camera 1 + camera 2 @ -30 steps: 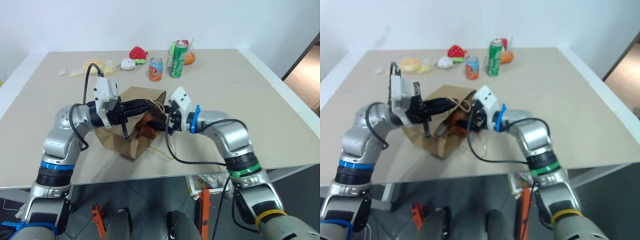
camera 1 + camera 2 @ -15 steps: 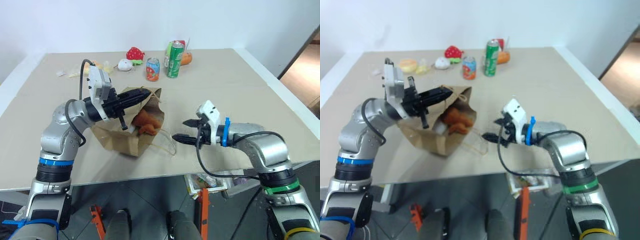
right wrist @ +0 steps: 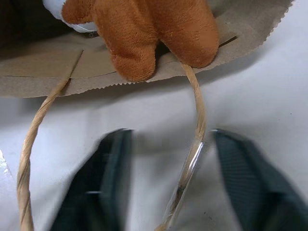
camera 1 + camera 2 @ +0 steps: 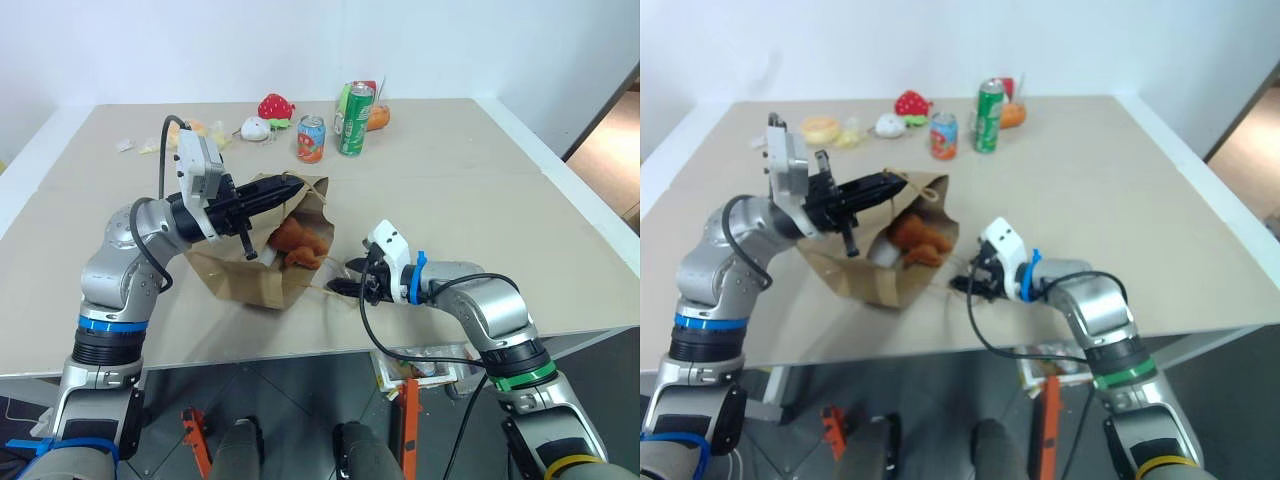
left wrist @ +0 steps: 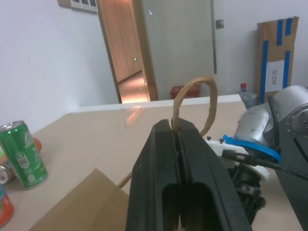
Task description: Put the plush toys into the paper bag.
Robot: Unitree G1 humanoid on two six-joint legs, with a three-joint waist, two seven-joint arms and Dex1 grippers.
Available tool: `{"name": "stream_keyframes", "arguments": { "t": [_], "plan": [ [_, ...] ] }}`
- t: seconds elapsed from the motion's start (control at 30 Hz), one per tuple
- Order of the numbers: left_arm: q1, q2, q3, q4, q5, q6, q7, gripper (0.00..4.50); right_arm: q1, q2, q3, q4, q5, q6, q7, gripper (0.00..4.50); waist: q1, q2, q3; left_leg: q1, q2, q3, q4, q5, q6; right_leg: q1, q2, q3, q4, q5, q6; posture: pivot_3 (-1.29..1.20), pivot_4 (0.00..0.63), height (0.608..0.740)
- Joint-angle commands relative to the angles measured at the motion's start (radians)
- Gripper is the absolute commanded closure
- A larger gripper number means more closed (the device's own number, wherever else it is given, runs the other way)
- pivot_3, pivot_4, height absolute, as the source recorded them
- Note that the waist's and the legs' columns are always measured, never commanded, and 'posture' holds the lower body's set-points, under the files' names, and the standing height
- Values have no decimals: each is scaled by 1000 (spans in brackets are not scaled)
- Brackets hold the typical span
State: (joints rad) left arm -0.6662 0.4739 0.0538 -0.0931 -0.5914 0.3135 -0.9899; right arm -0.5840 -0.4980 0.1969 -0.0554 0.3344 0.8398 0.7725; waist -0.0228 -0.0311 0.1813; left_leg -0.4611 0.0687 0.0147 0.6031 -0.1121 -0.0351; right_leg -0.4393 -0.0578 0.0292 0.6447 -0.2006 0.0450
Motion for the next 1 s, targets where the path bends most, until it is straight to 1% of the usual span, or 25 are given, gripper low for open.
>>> {"name": "stream_keyframes", "arguments": {
  "t": [0.03, 0.13, 0.3, 0.43, 0.57, 0.7, 0.9, 0.93, 1.0],
  "plan": [
    [-8, 6, 12, -37, -8, -1, 5, 4500, -13, -17, -31, -45, 22, -21, 31, 3373, 0, 0, 0, 0, 0, 0, 0, 0, 0, 0, 0, 0, 0, 0, 0, 0, 150, 740],
    [-9, 4, 12, -35, -6, -4, 7, 4500, -16, -20, -40, -52, 34, -20, 43, 4446, 0, 0, 0, 0, 0, 0, 0, 0, 0, 0, 0, 0, 0, 0, 0, 0, 150, 740],
    [-12, -1, 11, -32, -6, -5, 9, 4500, -24, -15, -63, -59, 53, -18, 42, 4446, 0, 0, 0, 0, 0, 0, 0, 0, 0, 0, 0, 0, 0, 0, 0, 0, 150, 740],
    [-25, -13, 23, -31, -34, 28, 31, 4500, -58, 15, -186, -83, 177, 50, 29, 4446, 0, 0, 0, 0, 0, 0, 0, 0, 0, 0, 0, 0, 0, 0, 0, 0, 150, 740],
    [-74, -38, 75, -17, -143, 160, 111, 4500, -84, 22, -319, -159, 354, 124, 50, 4446, 1, -1, 0, 0, 0, 0, 0, 0, 0, 0, 0, 0, 0, 0, 0, 0, 150, 740],
    [-136, -44, 124, 41, -249, 316, 191, 4500, -108, 22, -391, -197, 460, 160, 24, 4446, 0, -1, 0, 0, 0, -1, 0, 0, 0, 1, 0, 0, 0, 0, 1, 0, 150, 740],
    [-235, -62, 188, 152, -330, 448, 298, 4500, -144, 30, -421, -181, 515, 158, -37, 4446, 0, -1, 0, 0, 0, -1, 0, 0, 0, 1, 0, 0, 0, 0, 1, 0, 150, 740],
    [-241, -59, 189, 160, -332, 462, 304, 4500, -145, 29, -419, -180, 517, 157, -45, 4446, 0, -1, 0, 0, 0, -1, 0, 0, 0, 1, 0, 0, 0, 0, 1, 0, 150, 740],
    [-235, -38, 153, 171, -294, 482, 294, 4500, -151, 33, -407, -178, 512, 161, -70, 4446, 0, -1, 0, 0, 0, -1, 0, 0, 0, 1, 0, 0, 0, 0, 1, 0, 150, 740]
  ]
}}
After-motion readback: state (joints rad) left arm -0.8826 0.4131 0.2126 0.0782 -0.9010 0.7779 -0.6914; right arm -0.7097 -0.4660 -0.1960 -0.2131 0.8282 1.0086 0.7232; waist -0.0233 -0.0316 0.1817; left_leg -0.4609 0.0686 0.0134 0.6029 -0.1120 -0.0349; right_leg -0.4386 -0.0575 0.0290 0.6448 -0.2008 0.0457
